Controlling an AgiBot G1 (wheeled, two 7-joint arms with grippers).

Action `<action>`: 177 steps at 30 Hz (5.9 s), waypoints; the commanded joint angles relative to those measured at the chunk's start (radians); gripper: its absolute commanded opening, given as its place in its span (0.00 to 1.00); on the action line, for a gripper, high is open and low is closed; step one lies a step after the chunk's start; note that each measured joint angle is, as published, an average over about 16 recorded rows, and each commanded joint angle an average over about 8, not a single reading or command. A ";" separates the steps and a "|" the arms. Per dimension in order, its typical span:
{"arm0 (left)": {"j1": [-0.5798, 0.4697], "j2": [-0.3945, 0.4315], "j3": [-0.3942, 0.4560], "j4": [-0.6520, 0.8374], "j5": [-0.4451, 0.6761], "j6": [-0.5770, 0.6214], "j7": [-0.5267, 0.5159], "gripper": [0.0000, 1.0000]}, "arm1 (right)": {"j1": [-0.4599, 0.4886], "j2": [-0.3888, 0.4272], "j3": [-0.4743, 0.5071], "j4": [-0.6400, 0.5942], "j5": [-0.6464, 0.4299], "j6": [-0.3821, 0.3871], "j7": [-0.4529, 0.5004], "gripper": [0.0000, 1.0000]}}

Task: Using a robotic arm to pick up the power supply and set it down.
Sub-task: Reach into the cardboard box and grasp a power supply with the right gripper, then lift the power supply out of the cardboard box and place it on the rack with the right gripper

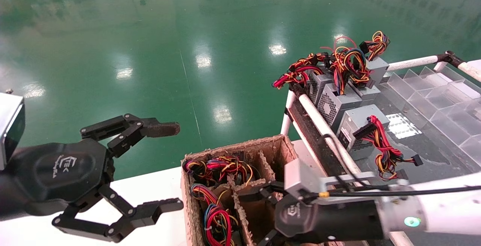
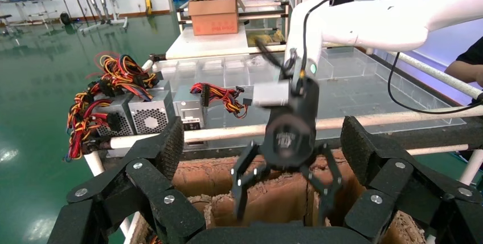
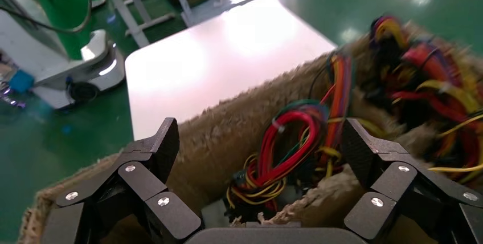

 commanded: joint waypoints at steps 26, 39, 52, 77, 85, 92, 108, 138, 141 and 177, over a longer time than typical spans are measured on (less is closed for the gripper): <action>0.000 0.000 0.000 0.000 0.000 0.000 0.000 1.00 | 0.053 -0.163 -0.071 -0.246 -0.115 0.011 -0.193 0.00; 0.000 0.000 0.000 0.000 0.000 0.000 0.000 1.00 | 0.063 -0.202 -0.072 -0.301 -0.127 0.038 -0.245 0.00; 0.000 0.000 0.000 0.000 0.000 0.000 0.000 1.00 | 0.056 -0.197 -0.057 -0.310 -0.105 0.035 -0.268 0.00; 0.000 0.000 0.000 0.000 0.000 0.000 0.000 1.00 | 0.007 -0.087 0.023 -0.162 0.012 0.027 -0.226 0.00; 0.000 0.000 0.000 0.000 0.000 0.000 0.000 1.00 | -0.012 -0.039 0.081 -0.071 0.096 0.036 -0.208 0.00; 0.000 0.000 0.000 0.000 0.000 0.000 0.000 1.00 | -0.024 0.015 0.152 0.020 0.196 0.059 -0.168 0.00; 0.000 0.000 0.000 0.000 0.000 0.000 0.000 1.00 | 0.097 0.130 0.298 0.109 0.287 0.190 -0.131 0.00; 0.000 0.000 0.000 0.000 0.000 0.000 0.000 1.00 | 0.286 0.211 0.337 -0.125 0.199 0.238 -0.208 0.00; 0.000 0.000 0.000 0.000 0.000 0.000 0.000 1.00 | 0.297 0.193 0.335 -0.124 0.198 0.249 -0.206 0.00; 0.000 0.000 0.000 0.000 -0.001 0.000 0.000 1.00 | 0.639 0.193 0.304 -0.841 -0.045 0.449 -0.732 0.00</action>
